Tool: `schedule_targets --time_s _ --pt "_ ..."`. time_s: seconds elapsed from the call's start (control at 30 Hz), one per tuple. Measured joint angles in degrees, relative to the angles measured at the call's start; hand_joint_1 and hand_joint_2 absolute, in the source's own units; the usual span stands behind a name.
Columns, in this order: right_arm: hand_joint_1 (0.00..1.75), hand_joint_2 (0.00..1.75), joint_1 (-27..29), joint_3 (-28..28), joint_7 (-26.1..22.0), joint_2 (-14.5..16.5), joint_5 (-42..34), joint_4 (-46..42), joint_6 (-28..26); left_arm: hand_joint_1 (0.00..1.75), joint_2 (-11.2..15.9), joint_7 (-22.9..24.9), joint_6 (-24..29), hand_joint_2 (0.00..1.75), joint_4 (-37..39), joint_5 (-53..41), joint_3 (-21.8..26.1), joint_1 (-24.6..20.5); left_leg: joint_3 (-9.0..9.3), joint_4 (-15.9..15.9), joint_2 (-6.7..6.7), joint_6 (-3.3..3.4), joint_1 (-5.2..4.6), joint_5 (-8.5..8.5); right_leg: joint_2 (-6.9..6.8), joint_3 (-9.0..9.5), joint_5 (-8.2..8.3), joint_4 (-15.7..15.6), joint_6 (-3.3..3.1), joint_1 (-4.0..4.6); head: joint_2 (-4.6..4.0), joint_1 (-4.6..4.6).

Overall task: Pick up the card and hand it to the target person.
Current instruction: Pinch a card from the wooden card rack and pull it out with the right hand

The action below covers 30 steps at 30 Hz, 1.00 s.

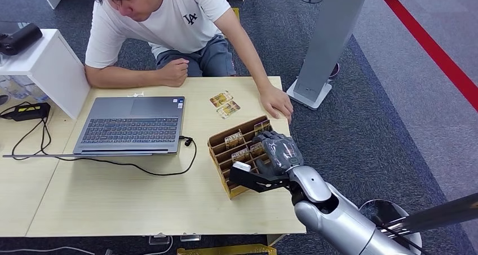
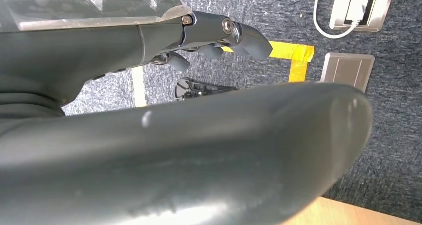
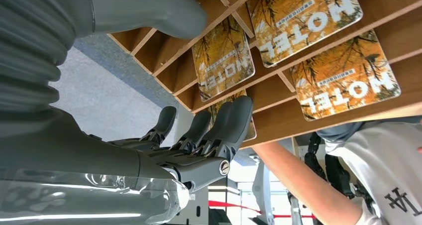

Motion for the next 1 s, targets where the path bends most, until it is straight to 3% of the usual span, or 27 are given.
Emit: schedule_targets --time_s 0.73,0.83,1.0 --pt "0.75 1.75 -0.74 -0.02 -0.91 0.42 0.08 2.92 -0.44 0.00 0.00 0.00 -0.04 0.00 0.00 0.14 0.00 0.00 0.00 0.00 0.00 0.00 0.00 0.00 0.00 0.01 0.00 0.00 0.00 0.00 0.00 0.01" --pt "0.83 1.75 -0.76 -0.02 -0.99 0.49 -0.02 3.16 -0.43 0.00 0.00 0.00 -0.01 0.00 0.00 0.23 0.00 0.00 0.00 0.00 0.00 0.00 0.00 0.00 0.00 0.01 0.00 0.00 0.00 0.00 0.00 0.01" --pt "1.12 1.75 -0.96 -0.02 -1.17 0.63 -0.40 3.69 -0.43 0.00 0.00 0.00 0.01 0.00 -0.01 0.28 0.00 0.00 0.00 0.00 0.00 0.00 0.00 0.00 0.00 0.01 0.00 0.00 0.00 0.00 0.00 0.00"
